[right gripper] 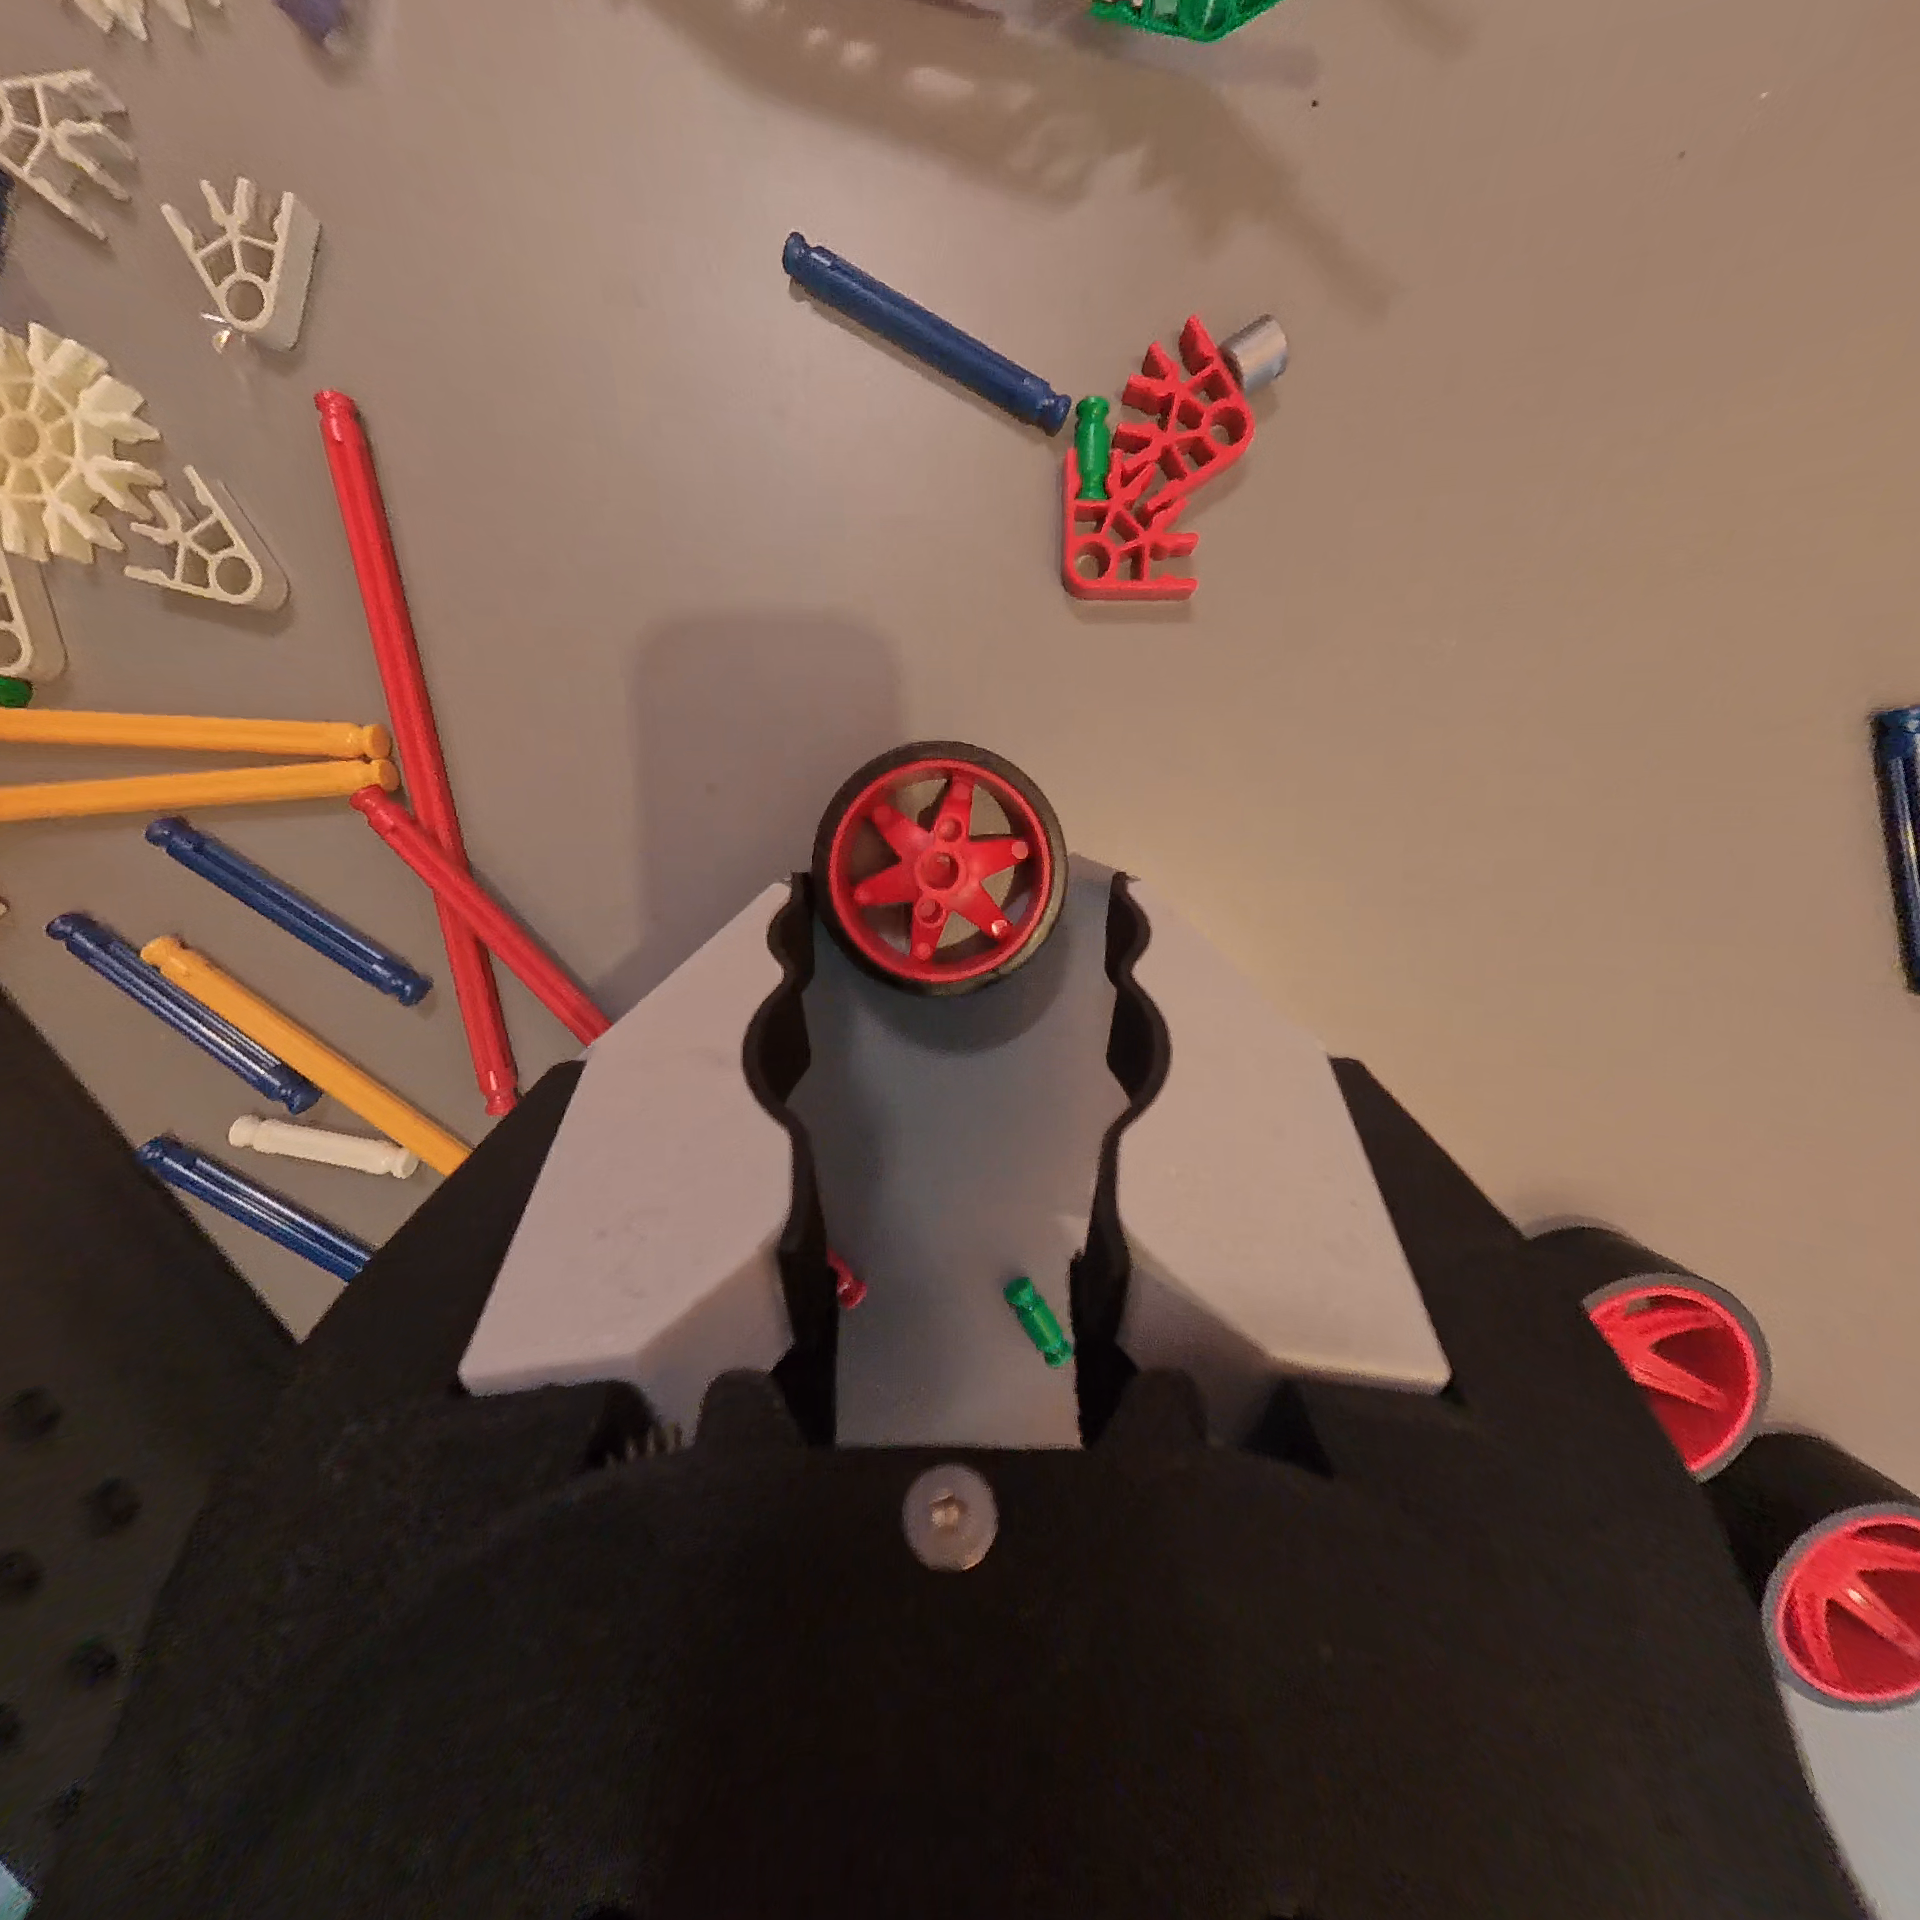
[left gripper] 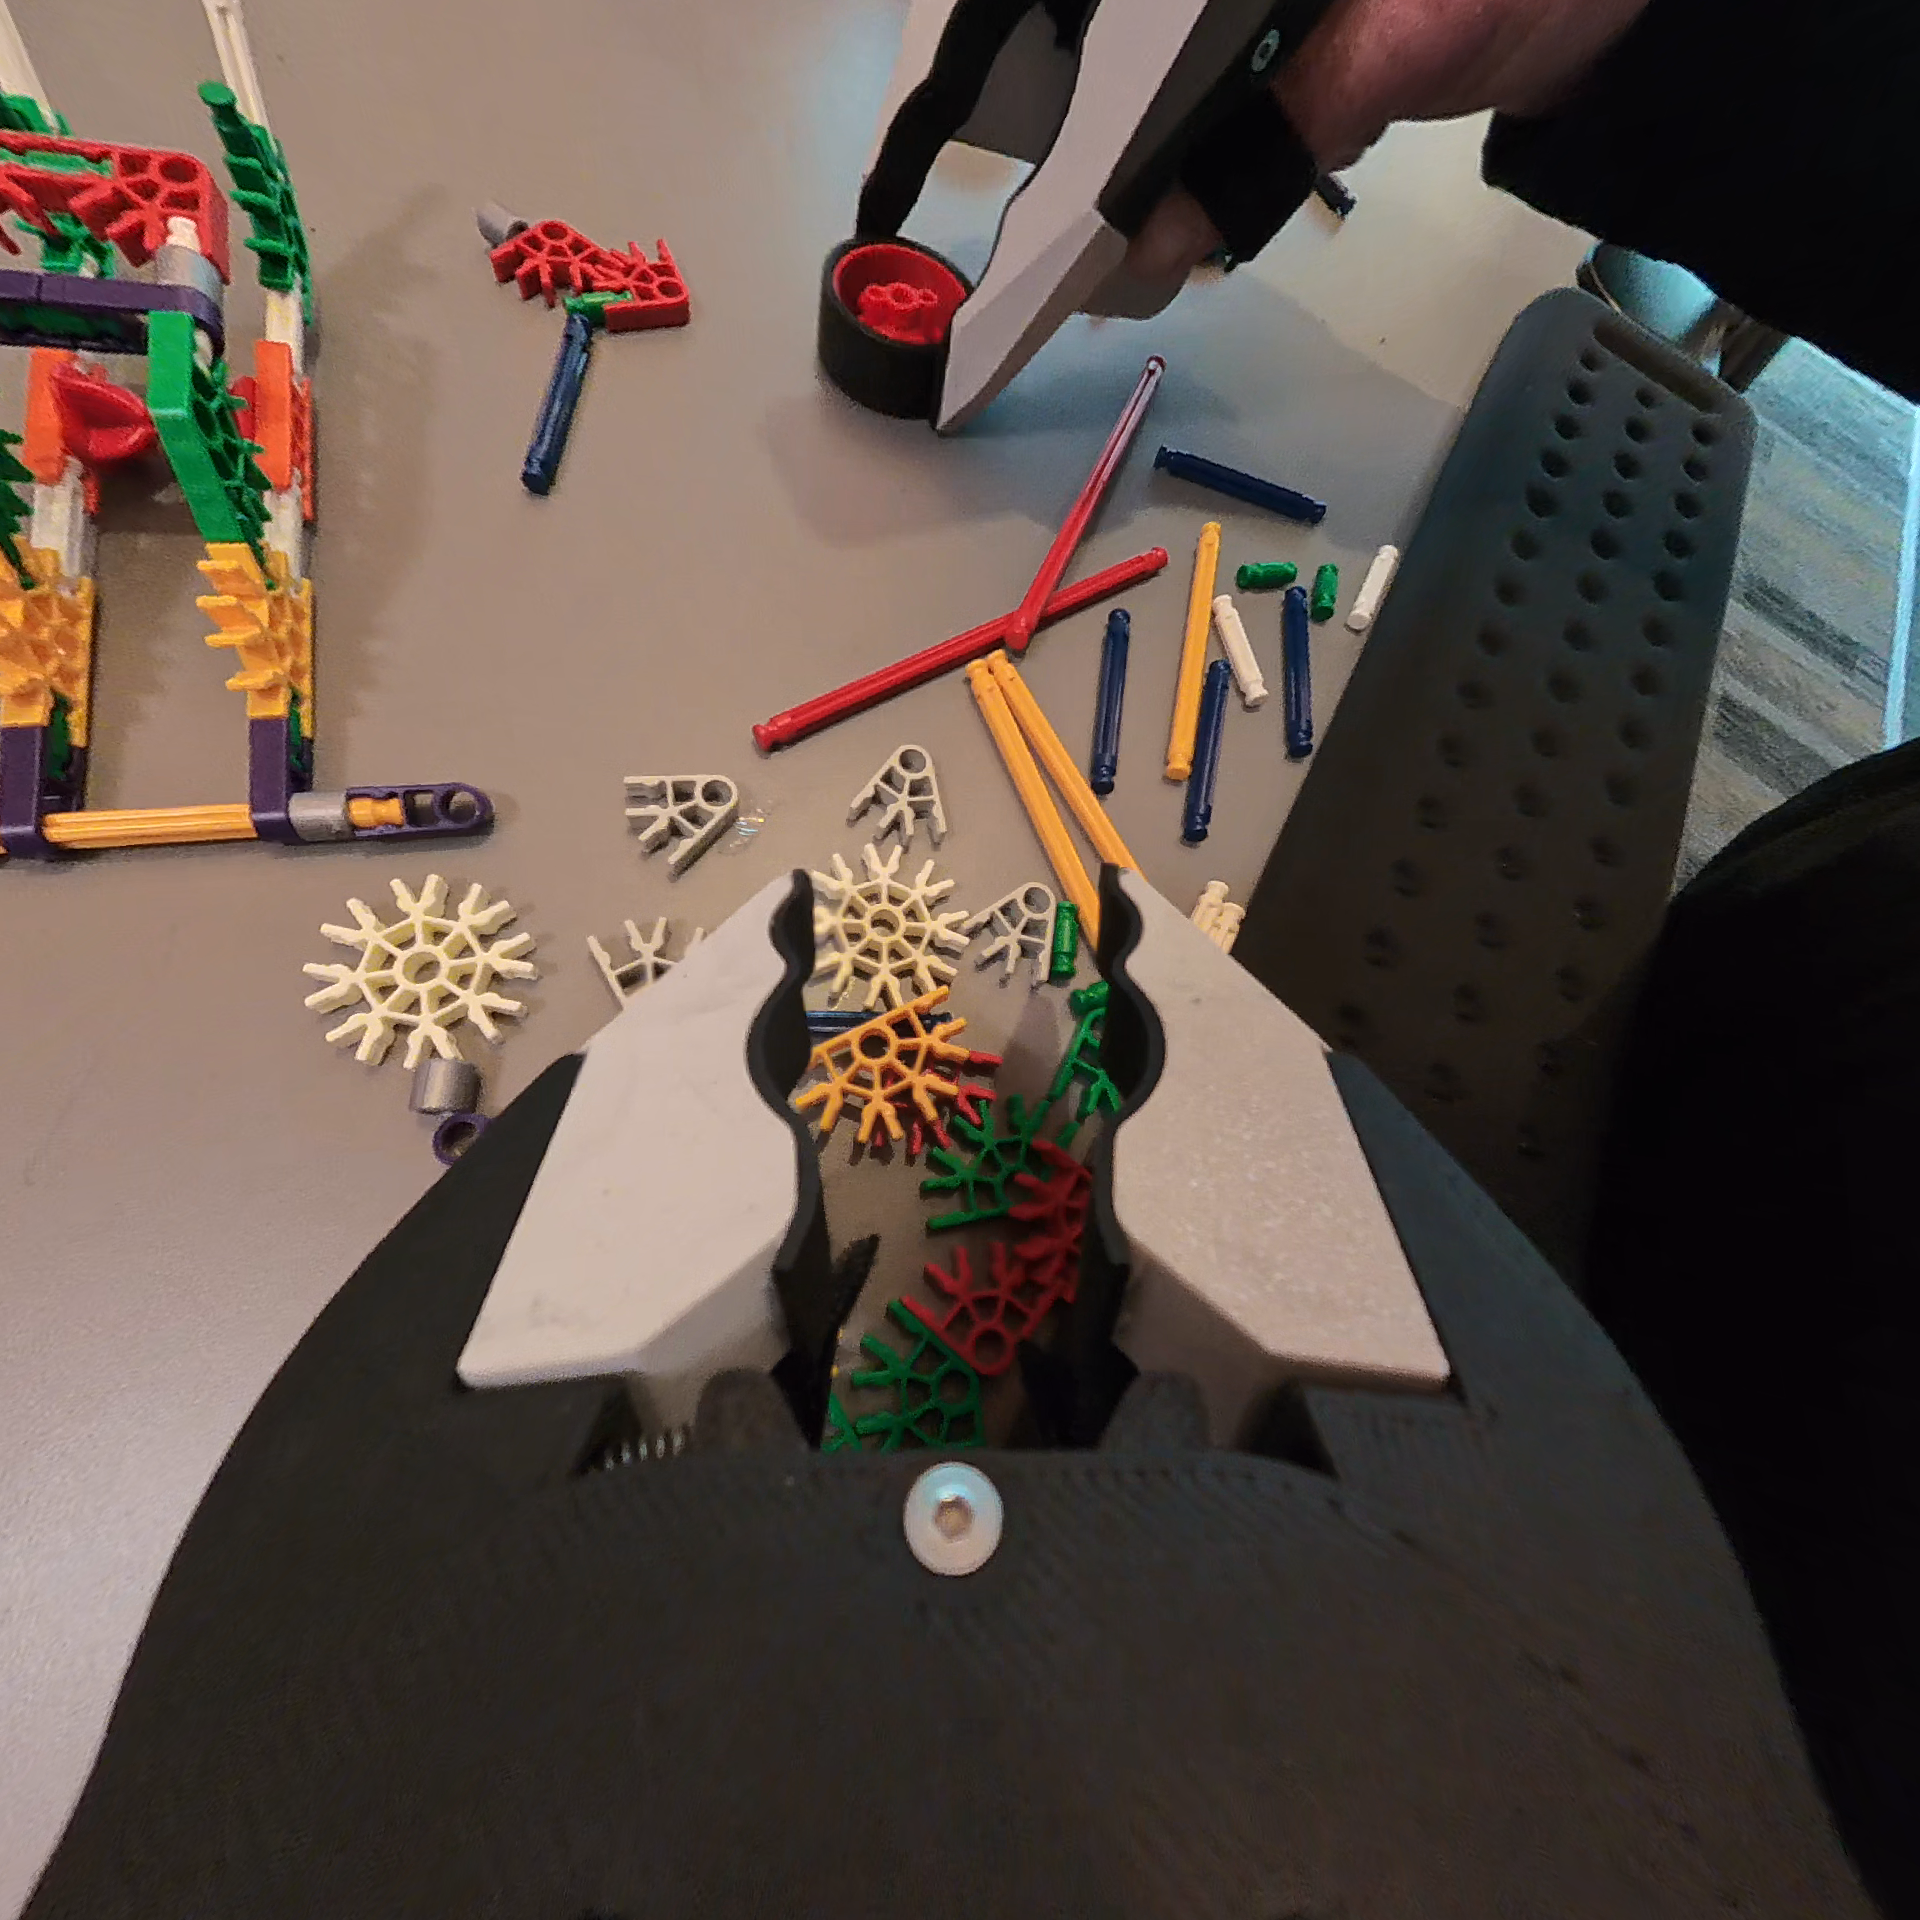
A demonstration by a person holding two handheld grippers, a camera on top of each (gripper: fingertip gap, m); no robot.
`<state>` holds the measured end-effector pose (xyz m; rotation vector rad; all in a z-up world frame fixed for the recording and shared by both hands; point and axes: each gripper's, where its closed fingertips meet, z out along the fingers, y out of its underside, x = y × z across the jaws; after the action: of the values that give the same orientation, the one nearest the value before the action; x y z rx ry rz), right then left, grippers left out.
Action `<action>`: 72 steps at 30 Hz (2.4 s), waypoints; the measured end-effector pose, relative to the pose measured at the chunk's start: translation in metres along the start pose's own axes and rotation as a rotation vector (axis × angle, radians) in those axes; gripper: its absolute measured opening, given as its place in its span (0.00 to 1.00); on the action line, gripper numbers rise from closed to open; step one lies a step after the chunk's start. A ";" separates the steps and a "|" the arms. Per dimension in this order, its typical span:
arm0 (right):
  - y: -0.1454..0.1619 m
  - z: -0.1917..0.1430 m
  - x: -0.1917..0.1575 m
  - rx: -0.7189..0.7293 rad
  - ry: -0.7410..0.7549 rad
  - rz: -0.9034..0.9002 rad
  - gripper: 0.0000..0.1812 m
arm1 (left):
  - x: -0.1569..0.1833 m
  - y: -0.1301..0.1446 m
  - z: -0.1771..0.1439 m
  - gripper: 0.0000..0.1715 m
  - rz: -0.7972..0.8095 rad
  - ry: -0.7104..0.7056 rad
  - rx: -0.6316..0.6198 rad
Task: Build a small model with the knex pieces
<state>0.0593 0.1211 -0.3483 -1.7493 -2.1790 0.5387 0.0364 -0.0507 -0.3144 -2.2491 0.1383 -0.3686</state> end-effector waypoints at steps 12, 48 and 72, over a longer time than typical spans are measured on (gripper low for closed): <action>0.001 -0.021 0.008 0.122 -0.003 0.091 0.31 | -0.004 0.001 0.001 0.29 0.014 -0.039 0.010; -0.064 -0.047 -0.061 0.319 -0.076 -0.076 0.26 | -0.117 -0.029 -0.044 0.40 0.177 -0.251 -0.066; -0.038 -0.047 -0.053 0.338 -0.075 0.030 0.25 | -0.149 -0.020 0.024 0.10 0.239 -0.060 -0.251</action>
<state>0.0592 0.0669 -0.2888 -1.6028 -1.9705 0.9327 -0.0978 0.0128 -0.3461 -2.4523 0.4389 -0.1617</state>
